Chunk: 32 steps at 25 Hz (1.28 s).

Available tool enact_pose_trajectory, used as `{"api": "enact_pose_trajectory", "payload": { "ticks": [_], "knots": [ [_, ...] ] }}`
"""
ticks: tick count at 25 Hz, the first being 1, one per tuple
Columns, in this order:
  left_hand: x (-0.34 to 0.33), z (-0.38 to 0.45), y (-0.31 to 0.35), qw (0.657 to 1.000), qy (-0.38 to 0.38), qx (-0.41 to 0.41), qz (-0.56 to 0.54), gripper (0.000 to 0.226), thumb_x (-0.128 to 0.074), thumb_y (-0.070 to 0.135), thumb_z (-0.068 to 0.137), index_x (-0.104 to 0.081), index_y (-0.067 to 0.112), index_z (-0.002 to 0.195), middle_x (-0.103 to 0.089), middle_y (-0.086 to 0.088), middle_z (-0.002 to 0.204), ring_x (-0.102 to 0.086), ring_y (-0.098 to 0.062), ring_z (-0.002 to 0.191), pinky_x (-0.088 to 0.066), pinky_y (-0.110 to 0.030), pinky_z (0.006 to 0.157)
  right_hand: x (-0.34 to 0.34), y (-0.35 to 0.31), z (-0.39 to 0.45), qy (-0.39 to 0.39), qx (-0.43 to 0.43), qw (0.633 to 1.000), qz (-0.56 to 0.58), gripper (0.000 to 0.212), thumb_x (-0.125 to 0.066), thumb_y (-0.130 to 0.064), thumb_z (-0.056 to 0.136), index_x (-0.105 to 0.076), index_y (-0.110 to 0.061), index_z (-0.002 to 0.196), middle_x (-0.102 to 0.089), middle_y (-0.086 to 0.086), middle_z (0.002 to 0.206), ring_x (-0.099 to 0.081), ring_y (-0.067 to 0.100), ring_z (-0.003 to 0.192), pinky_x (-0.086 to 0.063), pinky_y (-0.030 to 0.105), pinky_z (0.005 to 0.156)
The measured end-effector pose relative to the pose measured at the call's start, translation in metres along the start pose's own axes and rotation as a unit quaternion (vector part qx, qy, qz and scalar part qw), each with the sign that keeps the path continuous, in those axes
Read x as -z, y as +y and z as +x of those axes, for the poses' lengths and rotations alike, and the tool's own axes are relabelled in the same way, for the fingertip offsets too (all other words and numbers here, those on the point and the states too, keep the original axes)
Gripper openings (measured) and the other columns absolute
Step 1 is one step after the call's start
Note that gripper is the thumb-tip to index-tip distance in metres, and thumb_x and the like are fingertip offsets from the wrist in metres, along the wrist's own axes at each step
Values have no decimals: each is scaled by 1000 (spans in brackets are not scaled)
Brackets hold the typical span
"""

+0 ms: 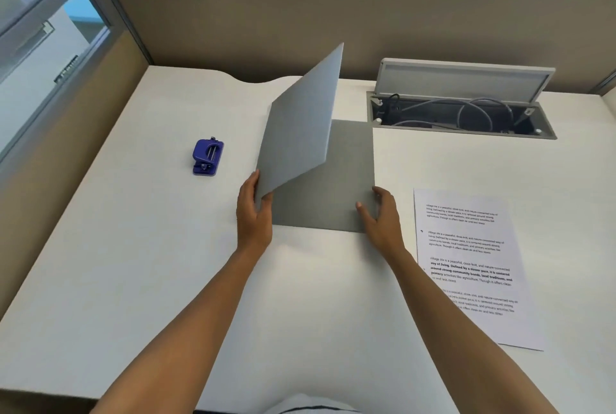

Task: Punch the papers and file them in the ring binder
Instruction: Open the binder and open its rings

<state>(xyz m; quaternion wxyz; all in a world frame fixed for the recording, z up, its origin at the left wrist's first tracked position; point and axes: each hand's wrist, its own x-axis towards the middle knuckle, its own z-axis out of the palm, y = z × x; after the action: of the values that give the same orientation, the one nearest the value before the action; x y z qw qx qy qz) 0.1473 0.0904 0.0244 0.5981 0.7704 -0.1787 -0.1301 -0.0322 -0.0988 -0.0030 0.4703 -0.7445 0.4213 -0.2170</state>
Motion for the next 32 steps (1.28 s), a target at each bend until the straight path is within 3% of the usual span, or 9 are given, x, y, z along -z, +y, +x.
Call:
{"api": "enact_pose_trajectory", "payload": {
  "ticks": [3, 6, 15, 20, 22, 25, 28, 30, 32],
  "knots": [
    [9, -21, 8, 994, 68, 47, -78, 39, -48, 33, 103, -55, 17, 137, -59, 2, 138, -53, -9, 128, -43, -17, 105, -1, 4, -21, -15, 14, 1000, -16, 63, -74, -23, 90, -42, -8, 142, -48, 5, 140, -43, 10, 123, -37, 27, 109],
    [15, -29, 19, 970, 162, 112, -142, 37, -43, 49, 101, -63, 26, 123, -65, 10, 122, -59, -11, 119, -44, -29, 108, -5, 7, -36, -27, 33, 997, -58, 72, -80, -24, 83, -42, -8, 141, -46, 5, 140, -44, 14, 126, -36, 28, 110],
    [35, -54, 26, 855, 299, 278, -319, 67, -46, 68, 92, -55, 20, 138, -57, 7, 136, -53, -13, 125, -38, -28, 107, -11, 14, -64, -32, -31, 990, -133, 77, -78, -3, 80, -38, 0, 146, -27, 21, 156, -22, 38, 147, -15, 44, 124],
    [44, -60, 18, 803, 336, 343, -353, 74, -47, 75, 86, -56, 23, 137, -57, 8, 130, -54, -17, 122, -38, -32, 110, -34, -13, -79, -93, 34, 991, -92, 75, -51, 22, 71, -43, 0, 142, -37, 19, 147, -36, 34, 140, -25, 30, 119],
    [45, -66, 18, 799, 334, 353, -354, 75, -47, 77, 85, -55, 23, 136, -58, 5, 129, -55, -18, 120, -39, -35, 112, -55, -25, -81, -148, 92, 981, -81, 69, -50, 19, 73, -47, -1, 139, -47, 17, 141, -42, 32, 133, -30, 40, 118],
    [45, -74, 20, 807, 327, 351, -344, 75, -48, 76, 84, -55, 22, 135, -58, 3, 132, -55, -18, 117, -40, -35, 111, -88, -41, -76, -220, 118, 964, -88, 60, -70, -5, 82, -50, -8, 138, -55, 9, 135, -46, 27, 126, -36, 43, 112],
    [49, -79, 23, 806, 341, 362, -320, 56, -61, 68, 83, -64, 20, 111, -63, 4, 122, -60, -20, 107, -47, -31, 95, -110, -53, -72, -205, 91, 971, -88, 56, -78, -23, 80, -55, -21, 132, -60, -2, 129, -48, 21, 123, -35, 39, 104],
    [47, -88, 25, 795, 347, 396, -301, 60, -69, 68, 74, -63, 16, 104, -63, 3, 114, -61, -21, 102, -48, -32, 91, -116, -53, -70, -183, 89, 974, -97, 54, -82, -26, 77, -58, -24, 125, -62, -5, 122, -50, 20, 119, -35, 38, 98],
    [35, -104, 31, 795, 291, 444, -294, 55, -68, 66, 78, -60, 16, 100, -55, 0, 94, -53, -18, 83, -41, -28, 79, -117, -51, -69, -177, 81, 975, -104, 53, -84, -25, 74, -59, -24, 121, -62, -6, 119, -50, 20, 118, -34, 36, 94]
  ]
}}
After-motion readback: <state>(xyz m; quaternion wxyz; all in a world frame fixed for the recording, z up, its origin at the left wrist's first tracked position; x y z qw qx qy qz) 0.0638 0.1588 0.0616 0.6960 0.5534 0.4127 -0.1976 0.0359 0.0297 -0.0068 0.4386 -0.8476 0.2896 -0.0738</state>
